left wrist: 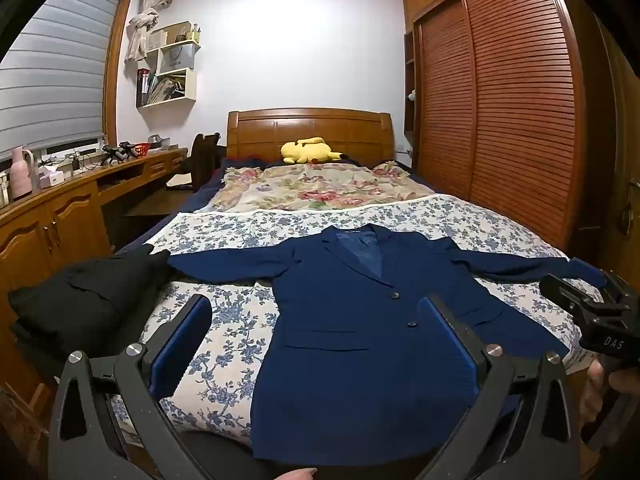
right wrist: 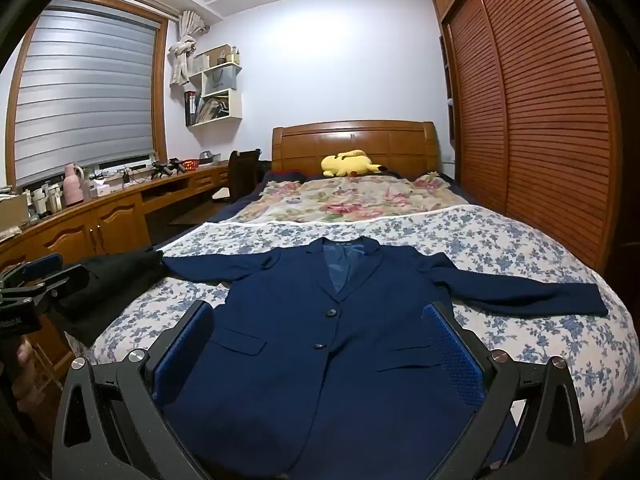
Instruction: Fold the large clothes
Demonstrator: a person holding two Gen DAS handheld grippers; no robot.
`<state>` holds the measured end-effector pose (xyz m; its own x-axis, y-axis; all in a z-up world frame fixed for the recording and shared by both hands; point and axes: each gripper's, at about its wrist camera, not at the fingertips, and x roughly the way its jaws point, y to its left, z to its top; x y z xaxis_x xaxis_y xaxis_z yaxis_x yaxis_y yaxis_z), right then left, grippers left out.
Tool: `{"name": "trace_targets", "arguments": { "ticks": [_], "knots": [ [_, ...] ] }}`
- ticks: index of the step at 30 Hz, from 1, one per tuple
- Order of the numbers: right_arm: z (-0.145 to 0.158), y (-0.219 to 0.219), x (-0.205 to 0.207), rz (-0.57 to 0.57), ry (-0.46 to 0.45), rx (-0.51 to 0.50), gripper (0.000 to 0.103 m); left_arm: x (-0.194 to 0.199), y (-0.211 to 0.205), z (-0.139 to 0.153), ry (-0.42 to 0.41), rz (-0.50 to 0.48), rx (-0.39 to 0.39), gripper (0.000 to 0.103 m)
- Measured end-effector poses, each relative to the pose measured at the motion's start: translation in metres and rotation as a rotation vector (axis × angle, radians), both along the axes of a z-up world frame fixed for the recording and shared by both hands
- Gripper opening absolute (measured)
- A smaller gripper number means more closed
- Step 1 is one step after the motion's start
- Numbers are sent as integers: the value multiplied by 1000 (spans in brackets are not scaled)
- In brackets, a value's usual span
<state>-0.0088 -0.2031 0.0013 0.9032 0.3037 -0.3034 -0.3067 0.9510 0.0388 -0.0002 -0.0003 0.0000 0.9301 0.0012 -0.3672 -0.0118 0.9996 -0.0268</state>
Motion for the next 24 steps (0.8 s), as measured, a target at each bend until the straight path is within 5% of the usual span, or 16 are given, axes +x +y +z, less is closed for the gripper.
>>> {"name": "trace_targets", "arguments": {
  "ticks": [24],
  "knots": [
    [1, -3, -1, 5, -6, 17, 103, -1, 1, 0, -5, 5, 0, 103]
  ]
}}
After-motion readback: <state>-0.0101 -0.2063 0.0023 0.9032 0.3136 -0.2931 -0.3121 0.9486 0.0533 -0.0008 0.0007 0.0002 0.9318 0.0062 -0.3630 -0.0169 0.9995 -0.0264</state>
